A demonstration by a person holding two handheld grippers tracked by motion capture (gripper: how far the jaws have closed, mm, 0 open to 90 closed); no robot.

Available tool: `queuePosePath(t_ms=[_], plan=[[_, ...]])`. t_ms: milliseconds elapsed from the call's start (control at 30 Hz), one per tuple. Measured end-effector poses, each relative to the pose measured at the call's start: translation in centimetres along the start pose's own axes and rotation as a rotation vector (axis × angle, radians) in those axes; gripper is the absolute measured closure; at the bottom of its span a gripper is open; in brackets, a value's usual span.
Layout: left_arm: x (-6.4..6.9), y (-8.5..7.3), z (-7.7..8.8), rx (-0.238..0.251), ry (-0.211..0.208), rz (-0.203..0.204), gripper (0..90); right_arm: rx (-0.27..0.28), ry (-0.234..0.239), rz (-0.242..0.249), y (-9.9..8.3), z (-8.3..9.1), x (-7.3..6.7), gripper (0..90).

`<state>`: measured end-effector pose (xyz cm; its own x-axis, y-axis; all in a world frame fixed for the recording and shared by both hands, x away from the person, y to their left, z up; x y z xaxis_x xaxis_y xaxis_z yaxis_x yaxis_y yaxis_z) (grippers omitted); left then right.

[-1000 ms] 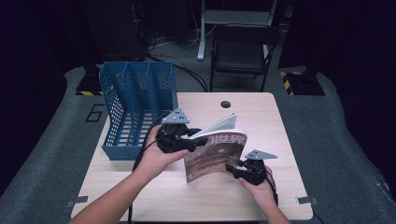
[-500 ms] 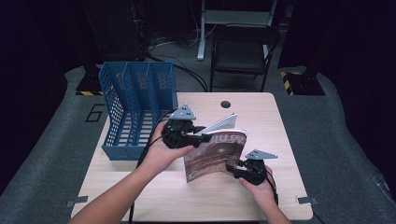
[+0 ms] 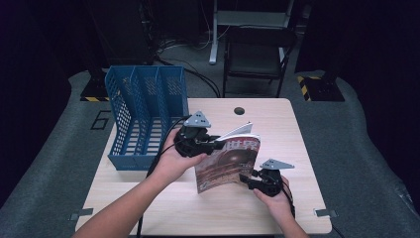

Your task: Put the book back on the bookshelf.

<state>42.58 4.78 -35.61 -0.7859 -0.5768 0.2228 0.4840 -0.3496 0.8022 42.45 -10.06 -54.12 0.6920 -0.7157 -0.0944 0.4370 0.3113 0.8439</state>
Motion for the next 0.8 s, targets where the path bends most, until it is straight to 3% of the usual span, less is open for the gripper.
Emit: queuePosePath(t_ms=[567,800], plan=[[0.31,0.18,0.01,-0.039,0.013,-0.027,82.8,0.028,-0.025,-0.018,0.34,0.40,0.40,55.4],[0.41,0.38,-0.07,-0.078,0.019,-0.035,82.5,0.031,-0.025,-0.022,0.40,0.40,0.48,56.4]])
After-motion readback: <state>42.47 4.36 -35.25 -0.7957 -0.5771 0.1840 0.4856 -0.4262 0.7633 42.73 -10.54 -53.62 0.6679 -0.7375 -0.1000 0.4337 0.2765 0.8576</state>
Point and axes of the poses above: each handheld gripper's, and its own axes: z roughly backward along the jaws, y roughly out of its top, x roughly to its right, the point moved 9 cm from there along -z, roughly forward along the jaws, and after that the axes turned 10 degrees about z, right-handed, at the moved point
